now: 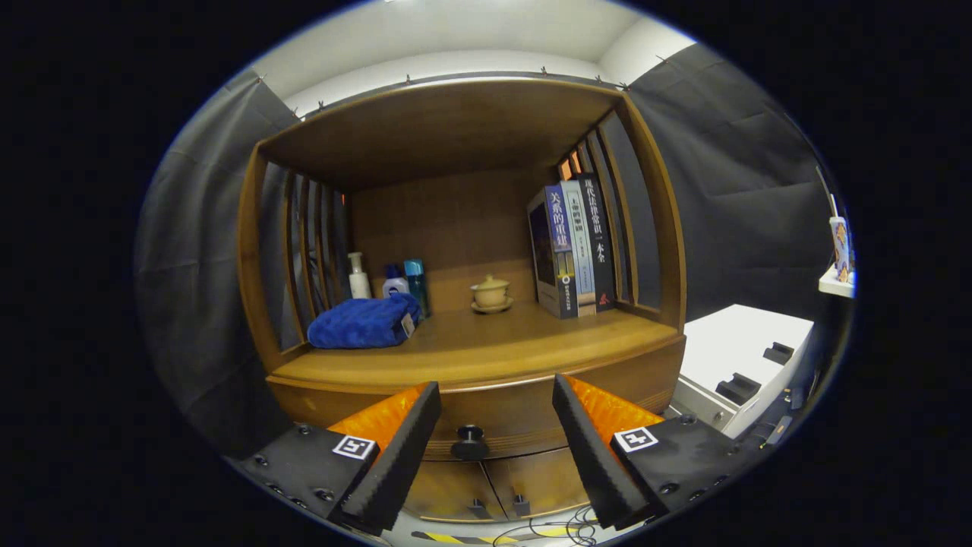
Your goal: Pull open the drawer, take out the items inside it, and place them on the countertop above the cabinet.
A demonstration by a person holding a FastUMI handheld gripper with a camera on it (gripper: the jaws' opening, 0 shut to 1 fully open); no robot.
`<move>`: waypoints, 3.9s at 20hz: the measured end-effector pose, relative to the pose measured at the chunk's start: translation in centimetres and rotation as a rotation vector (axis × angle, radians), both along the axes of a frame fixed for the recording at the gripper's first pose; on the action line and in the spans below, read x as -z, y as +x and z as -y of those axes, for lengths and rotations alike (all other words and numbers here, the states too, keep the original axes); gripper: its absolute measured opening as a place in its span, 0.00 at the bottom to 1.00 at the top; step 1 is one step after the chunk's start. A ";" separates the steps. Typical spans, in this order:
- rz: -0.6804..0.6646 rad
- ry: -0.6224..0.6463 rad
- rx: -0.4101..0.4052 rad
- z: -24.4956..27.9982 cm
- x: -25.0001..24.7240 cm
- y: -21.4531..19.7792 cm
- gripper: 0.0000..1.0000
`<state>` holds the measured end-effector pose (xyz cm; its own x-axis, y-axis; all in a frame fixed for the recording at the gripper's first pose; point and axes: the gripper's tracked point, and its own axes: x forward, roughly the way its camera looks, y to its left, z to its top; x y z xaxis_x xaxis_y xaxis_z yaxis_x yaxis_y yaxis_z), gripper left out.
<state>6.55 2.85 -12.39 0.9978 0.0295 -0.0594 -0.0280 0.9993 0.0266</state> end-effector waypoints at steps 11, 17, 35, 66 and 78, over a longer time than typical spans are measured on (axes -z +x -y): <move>-0.080 -0.088 -0.030 -1.5 8.1 3.6 0.99; -0.111 0.006 -0.063 -2.0 9.7 5.1 0.93; -0.398 0.079 -0.065 -3.1 17.3 5.0 0.36; -0.167 -0.036 0.002 -3.2 10.2 3.6 0.39; -0.166 -0.064 0.004 -2.5 10.0 -2.9 0.40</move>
<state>3.67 5.38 -22.40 0.9742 0.0159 -0.2251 -0.0241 0.9992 -0.0334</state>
